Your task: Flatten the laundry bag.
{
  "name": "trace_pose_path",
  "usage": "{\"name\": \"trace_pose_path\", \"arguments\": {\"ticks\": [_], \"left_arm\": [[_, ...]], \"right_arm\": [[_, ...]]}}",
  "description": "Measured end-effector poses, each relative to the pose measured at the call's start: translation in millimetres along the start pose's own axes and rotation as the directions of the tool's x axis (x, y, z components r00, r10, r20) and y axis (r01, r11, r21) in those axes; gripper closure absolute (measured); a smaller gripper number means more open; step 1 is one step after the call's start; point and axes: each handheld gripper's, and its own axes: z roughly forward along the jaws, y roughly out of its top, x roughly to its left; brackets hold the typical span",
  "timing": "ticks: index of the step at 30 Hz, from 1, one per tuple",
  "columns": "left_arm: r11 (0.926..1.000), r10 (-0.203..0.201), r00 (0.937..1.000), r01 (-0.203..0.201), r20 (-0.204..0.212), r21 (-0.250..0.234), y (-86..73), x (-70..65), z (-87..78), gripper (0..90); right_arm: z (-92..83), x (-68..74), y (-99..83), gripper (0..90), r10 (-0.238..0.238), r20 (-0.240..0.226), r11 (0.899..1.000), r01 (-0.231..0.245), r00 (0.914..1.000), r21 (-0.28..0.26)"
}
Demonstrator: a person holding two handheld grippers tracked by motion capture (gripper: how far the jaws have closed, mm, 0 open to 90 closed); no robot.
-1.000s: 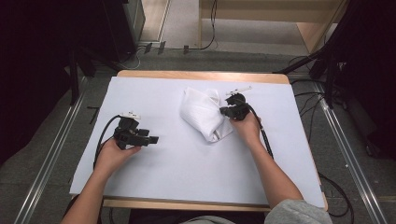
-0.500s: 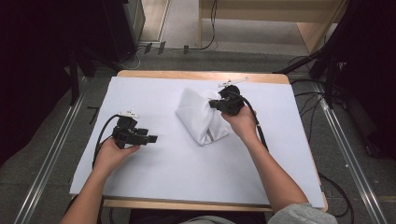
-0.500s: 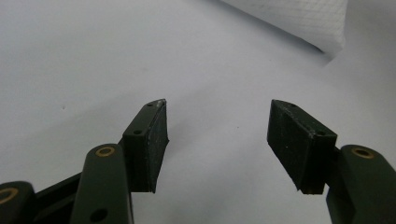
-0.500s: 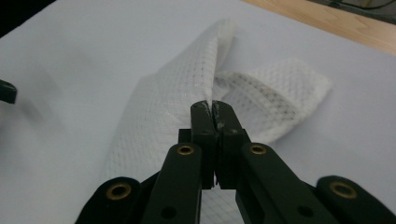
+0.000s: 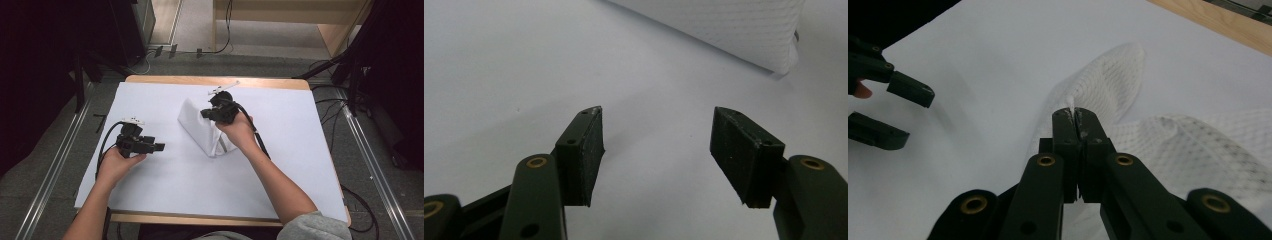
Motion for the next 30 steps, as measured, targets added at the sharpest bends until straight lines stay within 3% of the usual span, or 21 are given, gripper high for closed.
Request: {"name": "trace_pose_path", "arguments": {"ticks": [5,9,10,13,18,21,23,30], "left_arm": [[1.0000,-0.006,1.0000,0.006,-0.003,-0.002,-0.6,2.3,-1.3,39.0],[0.9999,-0.011,0.9999,0.011,-0.005,-0.006,-1.1,4.4,-2.8,39.0],[0.9999,-0.013,0.9999,0.013,-0.005,-0.007,-1.1,4.7,-3.1,39.0],[0.9998,-0.015,0.9999,0.015,-0.006,-0.010,-1.3,5.8,-4.4,39.1],[0.9995,-0.027,0.9996,0.027,-0.005,-0.015,-1.7,7.3,-6.2,39.1],[0.9996,-0.026,0.9997,0.026,-0.005,-0.014,-1.6,7.0,-5.8,39.1],[0.9997,-0.024,0.9997,0.024,-0.005,-0.012,-1.6,6.7,-5.6,39.1],[0.9995,-0.029,0.9996,0.029,-0.002,-0.016,-0.5,7.5,-7.3,39.2]], "right_arm": [[14.3,17.5,6.1,89.2,-0.030,-0.034,0.999,0.031,0.9990,0.025],[20.5,28.5,9.4,81.3,-0.040,-0.061,0.999,0.042,0.9973,0.033],[21.1,32.2,11.3,74.7,-0.056,-0.065,0.998,0.058,0.9963,0.028],[17.3,36.7,14.2,66.2,-0.068,-0.069,0.997,0.069,0.9953,0.017],[2.0,36.0,19.0,62.5,-0.068,-0.069,0.998,0.067,0.9953,-0.009],[-5.5,31.6,20.2,64.2,-0.069,-0.060,0.998,0.068,0.9959,-0.018],[-15.3,20.7,18.9,72.2,-0.047,-0.047,0.999,0.047,0.9978,-0.002],[-18.6,0.3,6.0,85.8,-0.006,-0.011,0.999,0.007,0.9999,0.049]]}}
